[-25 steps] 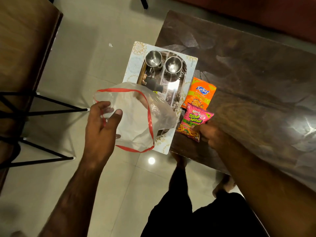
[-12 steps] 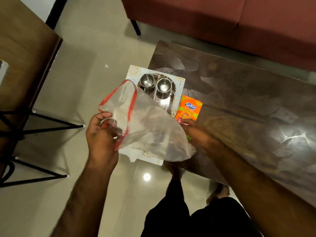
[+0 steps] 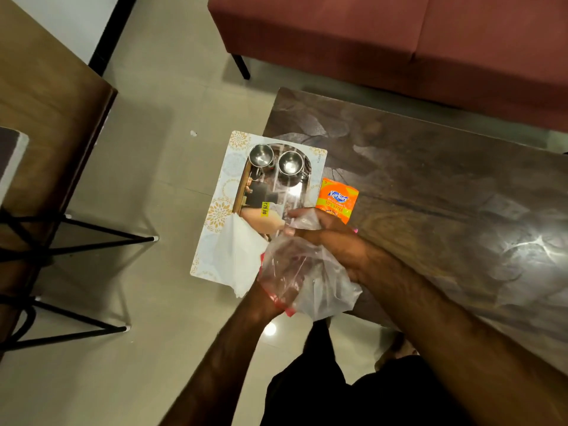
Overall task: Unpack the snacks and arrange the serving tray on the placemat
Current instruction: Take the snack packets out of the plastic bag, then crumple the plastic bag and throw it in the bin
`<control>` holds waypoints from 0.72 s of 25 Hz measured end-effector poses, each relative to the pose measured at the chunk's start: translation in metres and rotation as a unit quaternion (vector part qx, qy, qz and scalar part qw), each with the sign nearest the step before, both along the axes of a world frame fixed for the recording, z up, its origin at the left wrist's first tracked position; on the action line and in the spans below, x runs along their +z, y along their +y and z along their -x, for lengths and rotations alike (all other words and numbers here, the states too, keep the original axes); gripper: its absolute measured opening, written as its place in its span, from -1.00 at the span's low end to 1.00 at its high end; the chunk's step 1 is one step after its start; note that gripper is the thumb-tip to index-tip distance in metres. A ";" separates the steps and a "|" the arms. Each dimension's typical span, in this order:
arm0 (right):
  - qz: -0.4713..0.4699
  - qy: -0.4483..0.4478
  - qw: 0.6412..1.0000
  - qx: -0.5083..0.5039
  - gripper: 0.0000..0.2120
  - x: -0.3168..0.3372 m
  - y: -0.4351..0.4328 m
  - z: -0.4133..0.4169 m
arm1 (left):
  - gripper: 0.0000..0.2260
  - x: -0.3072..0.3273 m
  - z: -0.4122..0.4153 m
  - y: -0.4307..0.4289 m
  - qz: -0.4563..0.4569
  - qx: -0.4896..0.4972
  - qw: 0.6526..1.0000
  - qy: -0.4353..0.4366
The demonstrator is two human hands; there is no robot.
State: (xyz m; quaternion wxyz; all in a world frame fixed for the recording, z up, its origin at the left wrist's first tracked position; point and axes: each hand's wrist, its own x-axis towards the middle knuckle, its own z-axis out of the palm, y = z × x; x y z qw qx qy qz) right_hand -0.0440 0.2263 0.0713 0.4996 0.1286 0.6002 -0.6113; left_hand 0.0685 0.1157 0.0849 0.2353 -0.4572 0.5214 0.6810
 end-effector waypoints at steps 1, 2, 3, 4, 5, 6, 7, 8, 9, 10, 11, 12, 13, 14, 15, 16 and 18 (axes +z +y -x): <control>-0.029 0.019 0.999 -0.028 -0.72 -0.002 0.006 -0.001 | -0.77 -0.004 0.002 0.005 -0.008 0.000 1.000 0.015; -0.051 0.030 0.997 -0.056 -0.78 -0.005 0.013 -0.001 | -0.83 -0.006 0.005 0.011 0.020 -0.003 0.999 0.037; -0.066 0.040 0.994 -0.076 -0.82 -0.005 0.021 -0.002 | -0.81 -0.004 0.009 0.014 0.059 0.005 0.996 0.063; -0.075 0.053 0.992 -0.092 -0.85 -0.004 0.026 -0.002 | -0.80 -0.003 0.014 0.014 0.065 0.040 0.994 0.073; -0.084 0.070 0.989 -0.102 -0.89 -0.002 0.031 -0.002 | -0.82 0.001 0.016 0.014 0.073 0.082 0.990 0.092; -0.093 0.092 0.985 -0.112 -0.95 0.001 0.036 -0.001 | -0.83 0.006 0.015 0.012 0.083 0.117 0.983 0.115; -0.106 0.116 0.980 -0.120 -0.89 0.002 0.041 0.001 | -0.84 0.007 0.013 0.010 0.064 0.154 0.978 0.125; -0.115 0.142 0.974 -0.131 -0.78 0.003 0.047 0.002 | -0.81 0.011 0.011 0.011 0.026 0.152 0.978 0.139; -0.122 0.165 0.968 -0.143 -0.71 0.007 0.055 0.005 | -0.70 0.015 0.009 0.016 -0.013 0.108 0.980 0.164; -0.128 0.190 0.961 -0.154 -0.66 0.009 0.063 0.007 | -0.58 0.019 0.012 0.027 -0.047 0.041 0.980 0.190; -0.134 0.215 0.954 -0.161 -0.62 0.012 0.070 0.008 | -0.49 0.022 0.015 0.042 -0.075 -0.021 0.975 0.209; -0.136 0.235 0.948 -0.168 -0.59 0.014 0.077 0.008 | -0.48 0.024 0.019 0.061 -0.084 -0.061 0.970 0.220; -0.133 0.249 0.944 -0.173 -0.58 0.018 0.085 0.008 | -0.52 0.025 0.023 0.081 -0.073 -0.074 0.968 0.228; -0.127 0.256 0.941 -0.181 -0.58 0.023 0.095 0.009 | -0.59 0.026 0.029 0.101 -0.051 -0.065 0.969 0.234; -0.119 0.255 0.940 -0.191 -0.59 0.027 0.105 0.011 | -0.62 0.029 0.036 0.117 -0.026 -0.041 0.968 0.246; -0.106 0.254 0.941 -0.196 -0.62 0.033 0.117 0.011 | -0.60 0.029 0.041 0.131 0.000 -0.022 0.966 0.257; -0.059 0.249 0.947 -0.193 -0.76 0.049 0.148 0.011 | -0.54 0.033 0.056 0.158 0.042 -0.005 0.961 0.273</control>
